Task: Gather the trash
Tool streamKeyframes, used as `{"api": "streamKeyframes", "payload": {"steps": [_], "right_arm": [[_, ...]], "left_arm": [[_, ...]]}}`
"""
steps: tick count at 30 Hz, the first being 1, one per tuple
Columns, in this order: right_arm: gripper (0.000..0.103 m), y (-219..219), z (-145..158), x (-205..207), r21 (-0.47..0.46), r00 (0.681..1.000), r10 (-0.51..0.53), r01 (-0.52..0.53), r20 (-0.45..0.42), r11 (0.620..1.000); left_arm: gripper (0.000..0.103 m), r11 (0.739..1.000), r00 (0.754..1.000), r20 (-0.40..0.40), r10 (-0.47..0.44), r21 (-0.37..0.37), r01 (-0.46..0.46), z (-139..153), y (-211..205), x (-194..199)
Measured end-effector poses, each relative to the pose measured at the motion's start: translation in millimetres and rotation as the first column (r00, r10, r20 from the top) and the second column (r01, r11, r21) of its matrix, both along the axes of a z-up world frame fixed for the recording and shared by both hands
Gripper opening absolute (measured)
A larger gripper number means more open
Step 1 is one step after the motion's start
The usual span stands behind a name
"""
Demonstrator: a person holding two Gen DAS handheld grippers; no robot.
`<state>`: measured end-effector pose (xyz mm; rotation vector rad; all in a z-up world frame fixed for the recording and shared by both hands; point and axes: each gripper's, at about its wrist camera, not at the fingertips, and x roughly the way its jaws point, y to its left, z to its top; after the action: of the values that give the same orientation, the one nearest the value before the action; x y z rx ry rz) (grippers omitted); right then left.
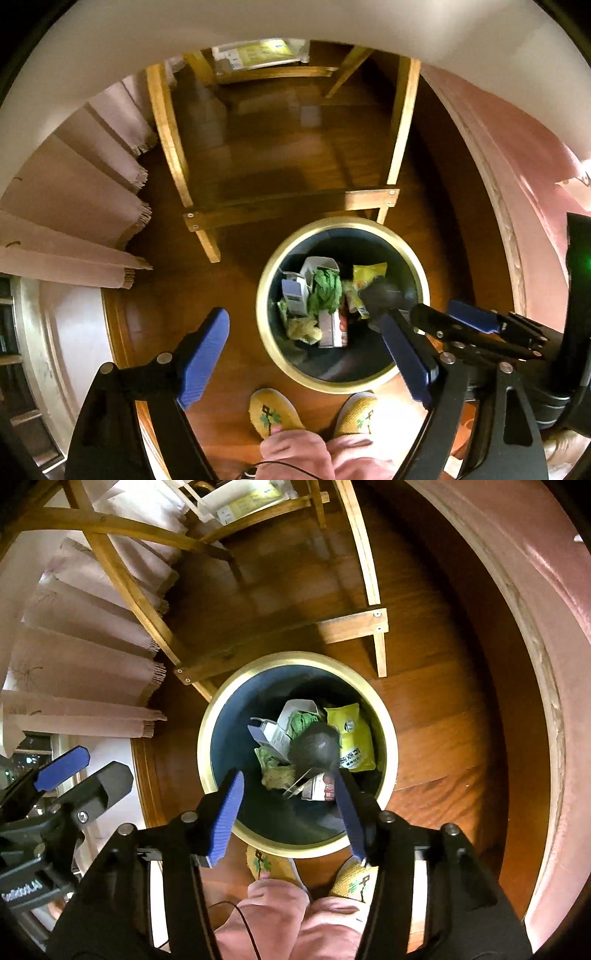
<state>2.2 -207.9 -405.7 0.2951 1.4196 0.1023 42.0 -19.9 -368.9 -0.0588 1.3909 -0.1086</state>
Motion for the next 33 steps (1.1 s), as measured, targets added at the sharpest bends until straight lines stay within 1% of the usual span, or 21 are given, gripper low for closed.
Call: {"api": "streamKeyframes", "payload": {"steps": [5, 8, 12, 18, 23, 25, 30, 33], "right_arm": [[0.058, 4.6, 9.4, -1.8, -0.018, 1.000, -0.004, 0.005, 0.005, 1.000], [0.060, 2.6, 20.4, -6.4, -0.022, 0.999, -0.035, 0.035, -0.005, 0.999], [0.061, -2.9, 34.2, -13.1, -0.007, 0.997, -0.079, 0.079, -0.026, 0.997], [0.063, -0.5, 72.5, -24.9, -0.017, 0.997, -0.065, 0.064, -0.032, 0.998], [0.063, 2.5, 115.9, -32.2, -0.023, 0.999, -0.051, 0.051, -0.019, 0.998], [0.063, 4.0, 137.0, -34.1, -0.028, 0.999, -0.038, 0.038, -0.010, 0.999], [0.064, 7.1, 195.2, -37.5, -0.038, 1.000, -0.001, 0.002, 0.025, 0.999], [0.064, 10.0, 233.6, -38.5, -0.037, 0.999, 0.017, -0.016, 0.051, 0.999]], "left_arm": [[0.086, 1.000, 1.000, 0.004, 0.010, 0.014, -0.010, 12.6, 13.7, -5.2], [0.086, 1.000, 1.000, 0.005, 0.013, 0.021, -0.013, 26.5, 17.8, -10.8], [0.086, 1.000, 1.000, 0.019, 0.021, 0.021, -0.022, 55.5, 25.6, -18.9], [0.086, 0.999, 0.999, 0.044, 0.028, 0.038, -0.030, 112.0, 32.5, -32.8], [0.086, 0.998, 0.997, 0.072, 0.043, 0.044, -0.046, 160.1, 35.7, -36.5], [0.086, 0.998, 0.995, 0.089, 0.049, 0.046, -0.053, 184.1, 37.6, -37.5], [0.086, 0.997, 0.989, 0.134, 0.059, 0.047, -0.066, 249.9, 44.4, -36.6], [0.086, 0.997, 0.986, 0.156, 0.064, 0.039, -0.071, 283.0, 48.6, -37.2]]}}
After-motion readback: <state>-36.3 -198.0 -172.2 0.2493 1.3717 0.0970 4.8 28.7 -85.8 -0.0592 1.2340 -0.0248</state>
